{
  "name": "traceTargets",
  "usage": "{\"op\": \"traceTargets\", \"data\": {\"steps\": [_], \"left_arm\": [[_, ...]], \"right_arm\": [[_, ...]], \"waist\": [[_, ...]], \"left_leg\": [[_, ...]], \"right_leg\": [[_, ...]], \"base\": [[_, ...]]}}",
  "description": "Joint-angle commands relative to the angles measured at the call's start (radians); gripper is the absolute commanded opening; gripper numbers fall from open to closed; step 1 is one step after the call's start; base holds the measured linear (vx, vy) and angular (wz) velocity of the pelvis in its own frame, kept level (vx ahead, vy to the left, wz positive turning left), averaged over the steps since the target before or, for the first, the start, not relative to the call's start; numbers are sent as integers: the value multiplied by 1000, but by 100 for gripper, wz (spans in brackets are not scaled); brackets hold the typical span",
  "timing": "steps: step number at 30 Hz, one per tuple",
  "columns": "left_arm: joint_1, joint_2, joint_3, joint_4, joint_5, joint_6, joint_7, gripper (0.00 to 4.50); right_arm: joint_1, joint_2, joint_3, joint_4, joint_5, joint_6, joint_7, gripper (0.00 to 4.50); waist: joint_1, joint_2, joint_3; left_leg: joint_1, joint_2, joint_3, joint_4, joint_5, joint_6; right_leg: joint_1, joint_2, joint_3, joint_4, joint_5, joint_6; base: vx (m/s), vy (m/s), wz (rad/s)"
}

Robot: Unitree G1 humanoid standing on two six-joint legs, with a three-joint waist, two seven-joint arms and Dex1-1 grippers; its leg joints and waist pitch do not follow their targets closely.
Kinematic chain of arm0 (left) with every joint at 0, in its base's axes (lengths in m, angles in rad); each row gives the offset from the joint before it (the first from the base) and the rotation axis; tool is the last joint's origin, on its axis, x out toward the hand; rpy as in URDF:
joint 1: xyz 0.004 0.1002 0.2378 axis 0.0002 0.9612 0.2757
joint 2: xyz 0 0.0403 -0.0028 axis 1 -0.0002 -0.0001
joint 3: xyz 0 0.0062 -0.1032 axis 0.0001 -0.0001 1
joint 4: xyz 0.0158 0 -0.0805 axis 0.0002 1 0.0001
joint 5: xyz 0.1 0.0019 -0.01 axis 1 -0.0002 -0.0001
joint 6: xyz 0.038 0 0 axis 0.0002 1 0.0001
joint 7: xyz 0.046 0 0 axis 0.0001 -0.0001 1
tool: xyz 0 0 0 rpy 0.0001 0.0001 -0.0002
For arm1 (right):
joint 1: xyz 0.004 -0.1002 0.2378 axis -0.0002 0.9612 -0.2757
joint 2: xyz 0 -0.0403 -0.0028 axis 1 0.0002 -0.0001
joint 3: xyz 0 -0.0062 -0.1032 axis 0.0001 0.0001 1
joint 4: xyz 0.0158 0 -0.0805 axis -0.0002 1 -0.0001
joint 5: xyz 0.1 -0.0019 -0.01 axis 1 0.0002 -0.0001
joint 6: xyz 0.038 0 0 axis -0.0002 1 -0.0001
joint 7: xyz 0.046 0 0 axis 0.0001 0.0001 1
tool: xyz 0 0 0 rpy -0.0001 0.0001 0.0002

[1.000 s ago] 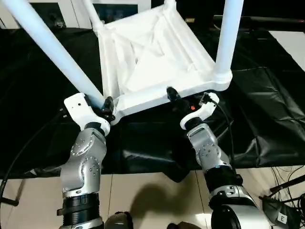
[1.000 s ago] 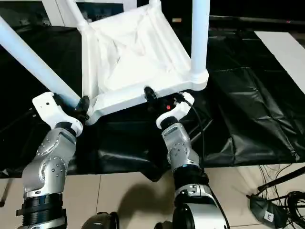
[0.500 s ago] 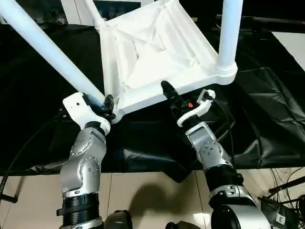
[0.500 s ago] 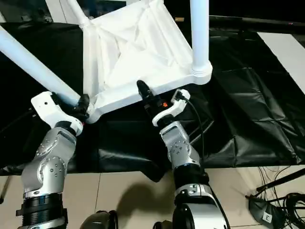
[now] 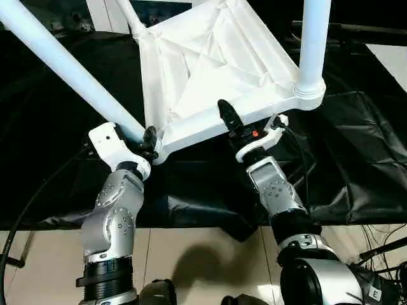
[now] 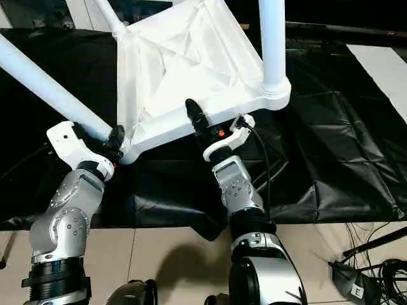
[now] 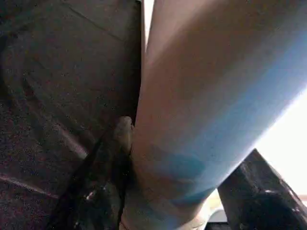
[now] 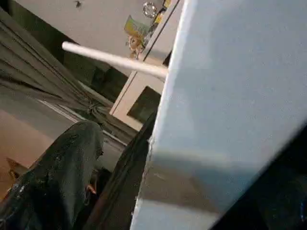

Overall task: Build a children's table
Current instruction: Flip table

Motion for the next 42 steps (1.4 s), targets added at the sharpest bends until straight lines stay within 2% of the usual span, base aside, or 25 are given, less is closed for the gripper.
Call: {"op": "traceTargets", "data": {"steps": [1, 3, 5, 6, 9, 11, 19, 21, 25, 32, 34, 35, 36, 37, 39, 40, 42], "left_arm": [[88, -88, -108, 46, -25, 33, -51, 232], [90, -76, -125, 46, -14, 37, -62, 230], [91, -74, -130, 46, -12, 38, -67, 229], [94, -69, -139, 43, -9, 41, -74, 229], [98, -66, -151, 39, -3, 39, -79, 228], [99, -67, -154, 37, -2, 39, -79, 227], [111, -67, -161, 27, -2, 31, -93, 227], [112, -66, -163, 26, -3, 28, -95, 227], [113, -65, -164, 28, -2, 23, -99, 227], [123, -62, -165, 17, -8, 21, -107, 227], [124, -61, -164, 16, -4, 19, -104, 227], [124, -60, -165, 16, 0, 18, -102, 227], [121, -62, -147, 14, 5, 12, -81, 262], [120, -66, -129, 12, -13, 6, -86, 297], [117, -68, -113, 13, -21, -11, -87, 296], [114, -69, -97, 14, -32, -28, -90, 309], [108, -56, -74, 8, -48, -56, -111, 338]], "right_arm": [[-101, 94, -16, 39, -45, -70, -42, 450], [-111, 81, -21, 75, -64, -91, -77, 450], [-113, 75, -23, 85, -59, -85, -78, 450], [-113, 68, -19, 94, -60, -81, -82, 423], [-110, 67, -12, 99, -54, -62, -81, 411], [-110, 69, -15, 103, -50, -60, -87, 383], [-139, 68, -75, 155, -33, -84, -99, 319], [-143, 65, -88, 160, -21, -83, -105, 287], [-147, 61, -92, 167, -26, -88, -102, 270], [-156, 60, -103, 183, -37, -99, -99, 209], [-157, 61, -104, 184, -37, -101, -100, 205], [-157, 60, -104, 184, -37, -102, -100, 205], [-159, 60, -103, 185, -38, -106, -99, 198], [-159, 59, -102, 185, -40, -108, -99, 196], [-159, 57, -100, 184, -43, -112, -98, 195], [-160, 56, -101, 183, -43, -113, -97, 193], [-163, 51, -109, 186, -46, -118, -95, 192]], "waist": [[-4, -2, -70], [-5, 4, -68], [-5, 2, -67], [-6, 2, -67], [-8, -1, -68], [-8, -1, -67], [-7, -4, -67], [-8, -3, -68], [-8, -5, -68], [-9, -6, -66], [-10, -6, -67], [-11, -9, -68], [-10, -5, -68], [-10, -6, -68], [-10, -5, -69], [-9, -3, -73], [-11, -6, -79]], "left_leg": [[36, 118, -55, -56, 60, 182], [38, 116, -53, -57, 51, 168], [38, 117, -53, -58, 37, 162], [36, 117, -54, -58, 43, 162], [34, 116, -54, -57, 43, 172], [34, 115, -54, -57, 42, 175], [34, 116, -53, -57, 34, 169], [34, 116, -54, -57, 44, 176], [34, 116, -52, -57, 44, 177], [32, 115, -52, -58, 37, 176], [33, 116, -53, -57, 40, 177], [34, 115, -52, -57, 41, 178], [34, 115, -52, -56, 45, 180], [34, 115, -52, -57, 43, 180], [33, 114, -51, -55, 47, 177], [34, 114, -52, -54, 56, 177], [32, 114, -54, -46, 116, 208]], "right_leg": [[40, -133, 76, -52, 219, -248], [36, -132, 77, -54, 189, -256], [38, -132, 78, -55, 181, -255], [40, -132, 77, -53, 200, -252], [42, -134, 77, -52, 222, -253], [42, -133, 77, -52, 221, -254], [41, -134, 78, -53, 198, -252], [41, -132, 77, -51, 209, -251], [41, -133, 76, -52, 206, -251], [41, -133, 76, -53, 188, -250], [41, -133, 76, -53, 191, -248], [41, -132, 76, -53, 192, -248], [41, -133, 76, -52, 194, -249], [40, -132, 76, -53, 193, -248], [41, -134, 76, -51, 199, -253], [42, -133, 76, -49, 212, -257], [40, -128, 74, -36, 294, -261]], "base": [[0, 0, 0], [0, 0, 0], [0, 0, 0], [0, 0, 0], [0, 0, 0], [0, 0, 0], [0, 0, 0], [0, 0, 0], [0, 0, 0], [0, 0, 0], [0, 0, 0], [0, 0, 0], [0, 0, 0], [0, 0, 0], [0, 0, 0], [0, 0, 0], [0, 0, 0]]}}
